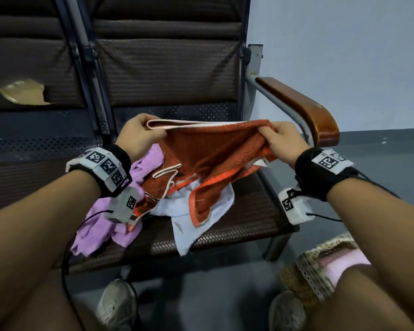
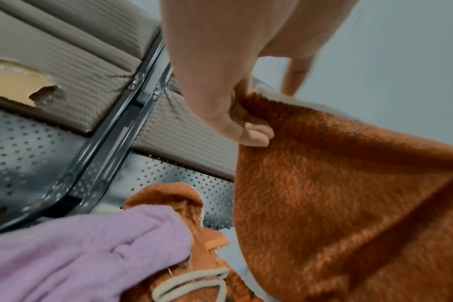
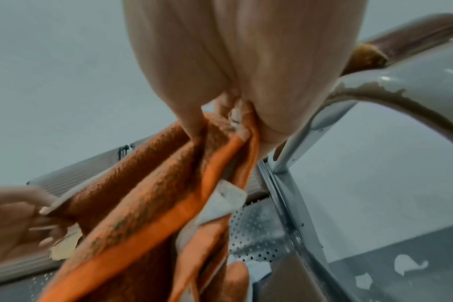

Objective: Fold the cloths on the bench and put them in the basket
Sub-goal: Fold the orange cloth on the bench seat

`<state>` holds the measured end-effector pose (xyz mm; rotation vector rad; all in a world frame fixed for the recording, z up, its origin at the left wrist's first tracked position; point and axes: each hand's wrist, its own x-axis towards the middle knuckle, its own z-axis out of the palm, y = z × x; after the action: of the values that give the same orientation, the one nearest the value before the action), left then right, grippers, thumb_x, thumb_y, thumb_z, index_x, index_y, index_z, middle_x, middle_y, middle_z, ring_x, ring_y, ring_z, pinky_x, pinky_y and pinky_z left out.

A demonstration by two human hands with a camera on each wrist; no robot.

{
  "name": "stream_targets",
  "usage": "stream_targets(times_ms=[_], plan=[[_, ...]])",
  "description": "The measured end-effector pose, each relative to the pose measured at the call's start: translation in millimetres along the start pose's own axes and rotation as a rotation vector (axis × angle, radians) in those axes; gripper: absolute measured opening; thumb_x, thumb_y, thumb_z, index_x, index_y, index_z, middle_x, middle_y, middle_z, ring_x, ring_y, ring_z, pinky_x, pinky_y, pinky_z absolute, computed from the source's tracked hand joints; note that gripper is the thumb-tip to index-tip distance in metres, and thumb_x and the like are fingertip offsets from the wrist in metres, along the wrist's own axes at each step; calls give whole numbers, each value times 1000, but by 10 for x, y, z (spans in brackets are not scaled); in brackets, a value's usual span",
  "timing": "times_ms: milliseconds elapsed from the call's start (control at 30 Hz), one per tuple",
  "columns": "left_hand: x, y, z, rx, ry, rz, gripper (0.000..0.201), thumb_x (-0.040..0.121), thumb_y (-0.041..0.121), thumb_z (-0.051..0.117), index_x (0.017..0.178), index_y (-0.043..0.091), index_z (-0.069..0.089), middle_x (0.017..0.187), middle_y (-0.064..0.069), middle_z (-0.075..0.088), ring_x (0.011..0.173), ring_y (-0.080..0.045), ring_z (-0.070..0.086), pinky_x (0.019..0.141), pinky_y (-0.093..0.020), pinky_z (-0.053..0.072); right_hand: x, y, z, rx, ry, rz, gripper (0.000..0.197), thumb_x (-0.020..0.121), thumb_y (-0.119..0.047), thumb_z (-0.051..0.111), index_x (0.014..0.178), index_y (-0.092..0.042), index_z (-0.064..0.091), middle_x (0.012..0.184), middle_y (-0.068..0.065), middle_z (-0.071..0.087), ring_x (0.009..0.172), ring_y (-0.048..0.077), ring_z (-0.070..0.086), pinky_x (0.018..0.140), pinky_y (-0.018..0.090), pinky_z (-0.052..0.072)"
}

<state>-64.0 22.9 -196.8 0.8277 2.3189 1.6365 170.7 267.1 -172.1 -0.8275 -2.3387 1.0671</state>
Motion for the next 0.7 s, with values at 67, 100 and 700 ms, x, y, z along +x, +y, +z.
stream_targets(times_ms=[67, 100, 700], plan=[[6, 68, -32, 131, 56, 87, 30, 76, 18, 78, 103, 20, 64, 85, 6, 68, 74, -8, 62, 72, -21, 51, 52, -133, -134, -75, 42, -58, 38, 96, -43, 58, 72, -17, 71, 70, 3, 73, 67, 21, 70, 70, 41, 57], [20, 124, -59, 156, 117, 117, 28, 76, 24, 80, 99, 21, 65, 84, 6, 69, 73, -7, 62, 69, -21, 50, 71, -213, -211, -86, 29, -98, 32, 93, -44, 62, 76, -20, 74, 70, -1, 74, 65, 15, 70, 68, 38, 58], [326, 1306, -641, 184, 242, 386, 13, 87, 31, 73, 90, 23, 63, 85, 9, 66, 78, -3, 59, 73, -19, 45, 111, -1287, -963, -509, -22, -293, 30, 68, 9, 44, 66, -18, 58, 71, 8, 63, 82, 32, 59, 70, 34, 46]])
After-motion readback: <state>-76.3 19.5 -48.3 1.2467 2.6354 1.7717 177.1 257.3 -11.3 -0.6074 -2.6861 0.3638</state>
